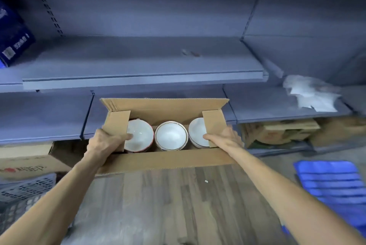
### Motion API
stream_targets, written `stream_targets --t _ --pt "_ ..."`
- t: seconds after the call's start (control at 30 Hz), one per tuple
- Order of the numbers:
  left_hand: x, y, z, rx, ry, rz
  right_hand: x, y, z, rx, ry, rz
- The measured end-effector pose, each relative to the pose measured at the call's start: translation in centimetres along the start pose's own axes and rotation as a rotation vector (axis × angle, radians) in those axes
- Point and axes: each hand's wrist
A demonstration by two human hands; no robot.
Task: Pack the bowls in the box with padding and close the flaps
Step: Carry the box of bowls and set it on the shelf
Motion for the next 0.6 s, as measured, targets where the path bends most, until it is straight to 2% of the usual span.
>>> stream_targets --t 0.3,0.6 --pt "-10.5 11.4 -5.1 -0.140 -0.118 0.045 11.9 10.4 2.5 -0.148 0.123 0.083" --pt "-25.4 23.7 -10.9 -0.237 -0.222 0.119 22.6 24.0 8.9 -0.275 0.187 0.135"
Point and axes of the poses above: each hand's wrist, its own z-axis towards the middle knuckle, its own x-axis out of the back of the hand, y = z × x, and after that the axes turned 2 degrees about z, right-handed
